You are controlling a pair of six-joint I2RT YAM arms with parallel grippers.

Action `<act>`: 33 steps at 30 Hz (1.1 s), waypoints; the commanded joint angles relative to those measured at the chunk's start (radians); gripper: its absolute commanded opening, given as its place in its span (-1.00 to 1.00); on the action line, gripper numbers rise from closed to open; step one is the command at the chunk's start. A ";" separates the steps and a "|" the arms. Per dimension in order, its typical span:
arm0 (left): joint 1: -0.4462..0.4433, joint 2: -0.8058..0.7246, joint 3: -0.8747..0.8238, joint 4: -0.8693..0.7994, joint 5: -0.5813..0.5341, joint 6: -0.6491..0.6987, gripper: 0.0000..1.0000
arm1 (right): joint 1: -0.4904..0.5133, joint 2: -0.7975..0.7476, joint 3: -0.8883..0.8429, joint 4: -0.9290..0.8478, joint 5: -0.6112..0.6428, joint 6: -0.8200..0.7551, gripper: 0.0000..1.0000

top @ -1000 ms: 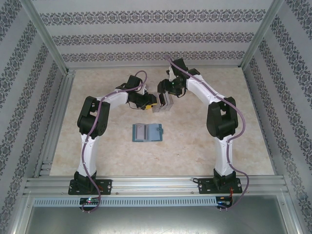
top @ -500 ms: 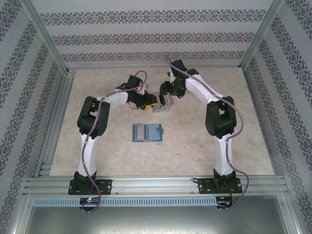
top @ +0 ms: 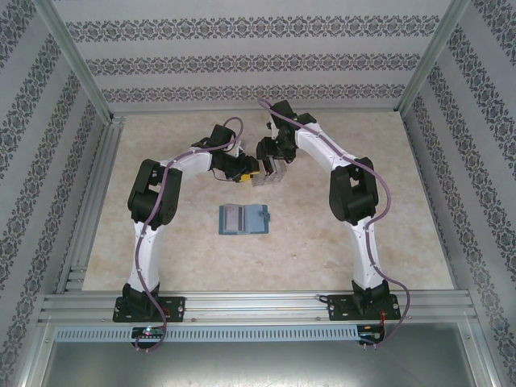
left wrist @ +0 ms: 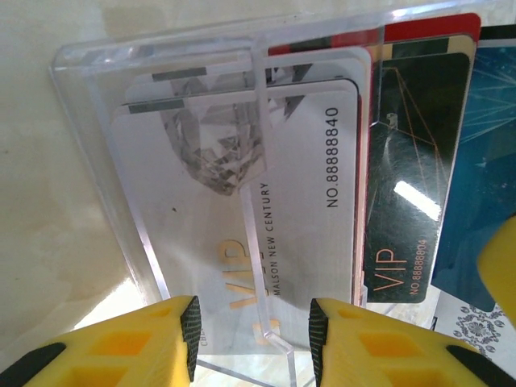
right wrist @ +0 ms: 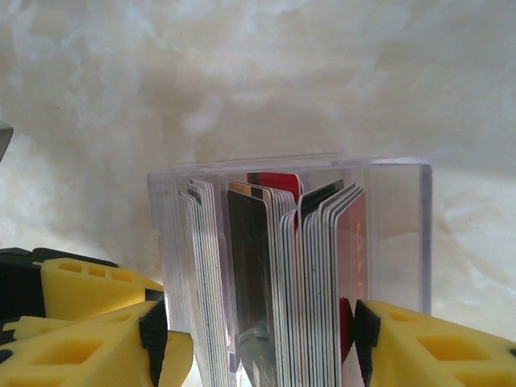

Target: Put the credit cards into the card holder

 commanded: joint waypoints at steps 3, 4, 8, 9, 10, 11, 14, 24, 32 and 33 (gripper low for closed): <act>-0.016 0.024 0.039 -0.023 0.016 0.016 -0.15 | 0.019 -0.037 0.025 -0.036 -0.003 -0.016 0.26; -0.016 0.025 0.041 -0.023 0.015 0.017 -0.15 | 0.019 -0.045 0.025 -0.037 -0.001 -0.018 0.26; -0.019 0.030 0.042 -0.016 0.017 0.007 -0.15 | 0.019 -0.073 0.009 -0.028 0.004 -0.018 0.25; -0.020 0.030 0.043 -0.015 0.016 0.007 -0.15 | 0.019 -0.078 0.008 -0.027 0.004 -0.017 0.25; -0.022 0.030 0.044 -0.017 0.016 0.007 -0.15 | 0.019 -0.081 0.006 -0.027 0.001 -0.017 0.25; -0.022 0.030 0.044 -0.018 0.017 0.009 -0.15 | 0.019 -0.084 0.006 -0.026 0.001 -0.016 0.25; -0.024 0.030 0.047 -0.025 0.014 0.013 -0.15 | 0.020 -0.092 -0.003 -0.024 0.003 -0.017 0.25; -0.023 0.025 0.042 -0.028 0.014 0.016 -0.15 | 0.001 -0.066 -0.018 -0.032 0.024 -0.021 0.15; -0.024 0.021 0.041 -0.024 0.016 0.014 -0.15 | -0.010 -0.050 -0.022 -0.047 0.065 -0.035 0.11; -0.024 0.021 0.041 -0.024 0.018 0.014 -0.15 | -0.010 -0.048 -0.020 -0.051 0.076 -0.037 0.10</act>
